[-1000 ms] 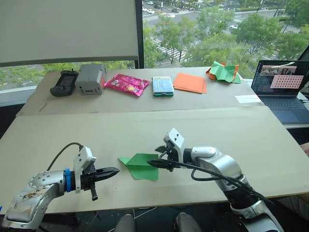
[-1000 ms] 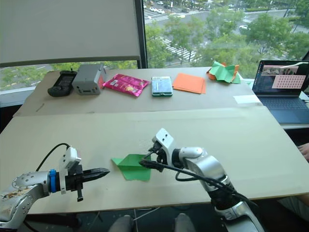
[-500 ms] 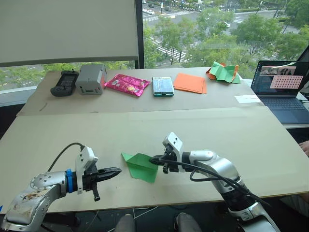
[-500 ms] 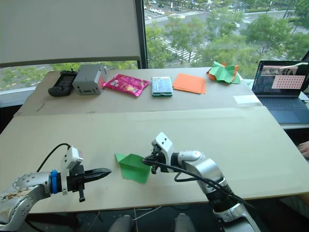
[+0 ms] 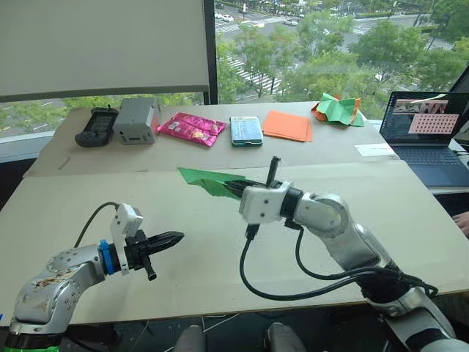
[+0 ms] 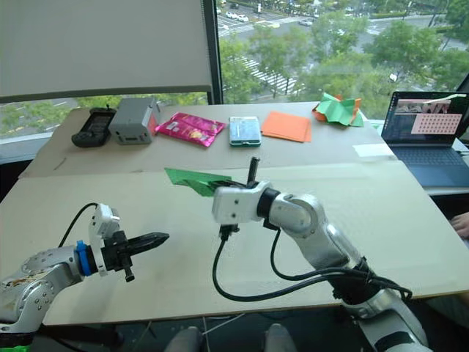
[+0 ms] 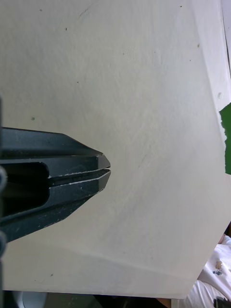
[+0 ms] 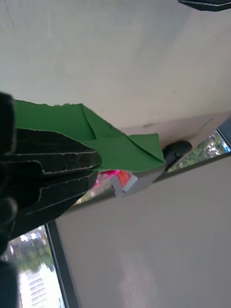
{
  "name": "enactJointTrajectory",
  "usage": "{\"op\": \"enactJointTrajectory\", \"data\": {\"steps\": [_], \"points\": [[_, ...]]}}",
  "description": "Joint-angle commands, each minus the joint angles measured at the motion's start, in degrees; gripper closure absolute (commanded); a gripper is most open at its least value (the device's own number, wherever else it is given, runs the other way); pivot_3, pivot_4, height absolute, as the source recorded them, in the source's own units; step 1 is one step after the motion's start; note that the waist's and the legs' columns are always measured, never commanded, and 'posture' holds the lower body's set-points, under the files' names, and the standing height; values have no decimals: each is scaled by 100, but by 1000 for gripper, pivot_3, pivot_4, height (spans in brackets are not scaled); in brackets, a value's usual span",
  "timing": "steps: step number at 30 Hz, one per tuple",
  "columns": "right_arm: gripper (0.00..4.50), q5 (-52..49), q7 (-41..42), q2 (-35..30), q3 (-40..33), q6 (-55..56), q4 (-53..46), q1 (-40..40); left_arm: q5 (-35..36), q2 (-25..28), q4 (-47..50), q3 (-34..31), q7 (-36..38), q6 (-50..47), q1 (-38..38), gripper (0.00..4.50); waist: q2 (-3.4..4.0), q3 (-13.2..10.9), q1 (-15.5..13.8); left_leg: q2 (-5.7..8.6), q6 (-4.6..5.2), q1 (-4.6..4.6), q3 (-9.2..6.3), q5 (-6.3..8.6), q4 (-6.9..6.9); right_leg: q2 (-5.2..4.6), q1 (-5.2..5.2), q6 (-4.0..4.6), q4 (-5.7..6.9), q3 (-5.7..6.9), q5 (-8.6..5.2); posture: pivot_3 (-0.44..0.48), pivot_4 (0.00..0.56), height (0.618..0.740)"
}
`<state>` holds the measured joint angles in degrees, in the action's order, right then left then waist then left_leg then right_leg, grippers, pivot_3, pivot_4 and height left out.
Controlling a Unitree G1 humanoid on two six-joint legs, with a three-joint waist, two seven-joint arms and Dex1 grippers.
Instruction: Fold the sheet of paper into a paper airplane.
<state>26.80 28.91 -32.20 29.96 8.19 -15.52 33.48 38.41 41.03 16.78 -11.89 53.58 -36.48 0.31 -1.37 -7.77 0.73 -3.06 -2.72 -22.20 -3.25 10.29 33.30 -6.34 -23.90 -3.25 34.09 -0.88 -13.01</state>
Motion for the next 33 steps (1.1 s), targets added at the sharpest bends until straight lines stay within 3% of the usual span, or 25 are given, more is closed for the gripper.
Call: {"op": "enactJointTrajectory", "data": {"steps": [1,6,10,18,25,30,33], "points": [[4458,973,-557,-240,424,1389,375,-267,61,70,-35,3,108,11,-242,4500,0,0,-12,1,1,0,0,-2,0,0,6,0,-1,-2,0,0,150,706],[4458,1378,-612,-248,848,2336,1293,-468,66,91,-86,36,167,-30,-326,4500,-7,-4,18,2,-5,36,2,2,11,-4,68,0,-6,-3,0,0,150,706],[4458,981,-244,-10,684,2103,1575,-517,80,85,62,44,137,-59,-237,4500,-8,-6,57,0,2,32,-1,-2,13,-2,79,0,-2,-4,0,0,150,706],[1994,-319,881,-282,35,1669,744,-882,350,24,674,99,-299,-600,-311,4500,1,-10,-21,-1,11,31,-4,-8,45,1,83,-1,6,-4,0,0,150,706],[1994,-1211,1625,-301,-334,711,-106,-1146,473,57,544,171,-502,-1019,-946,4500,0,-10,-4,-1,-8,29,-6,5,48,2,85,-2,2,-3,0,0,150,706],[1994,-1978,1723,258,-704,-1086,-486,-1218,220,-34,335,613,-602,-1080,-1394,4500,2,-9,-3,0,2,26,-6,-2,51,4,87,-2,4,-3,0,0,150,706],[2783,-2096,1576,649,-806,-2144,-522,-1193,-304,-20,-80,997,-554,-700,-1484,4500,4,-6,-6,0,12,28,-6,-8,52,6,89,-3,4,-5,1,0,150,706]]}}
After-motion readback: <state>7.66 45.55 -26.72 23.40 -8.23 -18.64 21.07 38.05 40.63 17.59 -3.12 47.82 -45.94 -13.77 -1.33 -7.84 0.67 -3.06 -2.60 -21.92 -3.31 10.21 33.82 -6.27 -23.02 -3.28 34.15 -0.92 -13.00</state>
